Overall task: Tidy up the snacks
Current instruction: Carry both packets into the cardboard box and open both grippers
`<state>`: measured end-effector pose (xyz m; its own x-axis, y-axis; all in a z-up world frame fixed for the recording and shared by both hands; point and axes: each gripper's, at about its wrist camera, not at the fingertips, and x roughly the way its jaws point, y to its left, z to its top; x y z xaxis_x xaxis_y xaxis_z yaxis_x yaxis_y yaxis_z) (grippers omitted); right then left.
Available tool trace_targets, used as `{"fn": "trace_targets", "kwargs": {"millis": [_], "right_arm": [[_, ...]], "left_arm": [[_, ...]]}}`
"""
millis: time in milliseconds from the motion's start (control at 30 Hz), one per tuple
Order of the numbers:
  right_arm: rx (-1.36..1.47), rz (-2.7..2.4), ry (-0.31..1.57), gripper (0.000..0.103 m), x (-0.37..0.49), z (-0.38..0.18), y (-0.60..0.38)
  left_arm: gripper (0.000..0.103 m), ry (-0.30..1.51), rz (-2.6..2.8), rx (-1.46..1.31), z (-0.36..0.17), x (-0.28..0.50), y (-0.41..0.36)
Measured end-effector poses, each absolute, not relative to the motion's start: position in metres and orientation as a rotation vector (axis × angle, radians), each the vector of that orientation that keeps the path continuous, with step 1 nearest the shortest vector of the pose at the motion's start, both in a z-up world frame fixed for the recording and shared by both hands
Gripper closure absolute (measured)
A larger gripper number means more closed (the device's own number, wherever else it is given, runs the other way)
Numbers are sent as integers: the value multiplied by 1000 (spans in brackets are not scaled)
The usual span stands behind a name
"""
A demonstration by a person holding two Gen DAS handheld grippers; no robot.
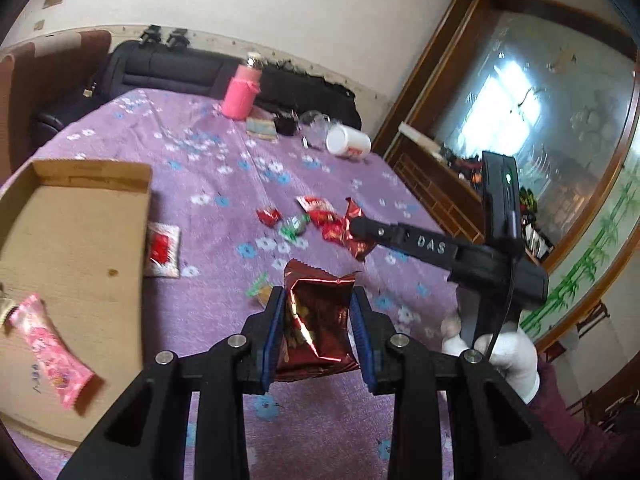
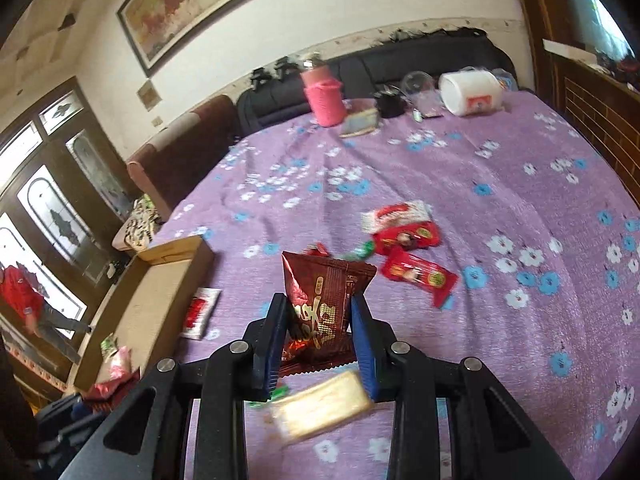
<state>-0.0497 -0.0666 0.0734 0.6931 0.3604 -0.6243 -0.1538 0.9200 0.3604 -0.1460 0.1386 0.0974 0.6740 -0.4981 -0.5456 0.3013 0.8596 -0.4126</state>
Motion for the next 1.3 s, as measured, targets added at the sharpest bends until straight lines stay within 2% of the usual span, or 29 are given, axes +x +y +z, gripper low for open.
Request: {"fn": "trace_targets", "kwargs": {"millis": [467, 800, 1133, 1300], "right_arm": [[217, 439, 732, 69, -66, 95, 2], [186, 510, 759, 69, -63, 106, 43], [133, 645, 824, 68, -48, 99, 116], [28, 698, 891, 68, -42, 77, 166]], "left_arm": [[72, 623, -373, -381, 113, -155, 214], [72, 670, -205, -232, 120, -136, 291], [72, 771, -164, -263, 94, -89, 320], [72, 811, -104, -295, 72, -80, 336]]}}
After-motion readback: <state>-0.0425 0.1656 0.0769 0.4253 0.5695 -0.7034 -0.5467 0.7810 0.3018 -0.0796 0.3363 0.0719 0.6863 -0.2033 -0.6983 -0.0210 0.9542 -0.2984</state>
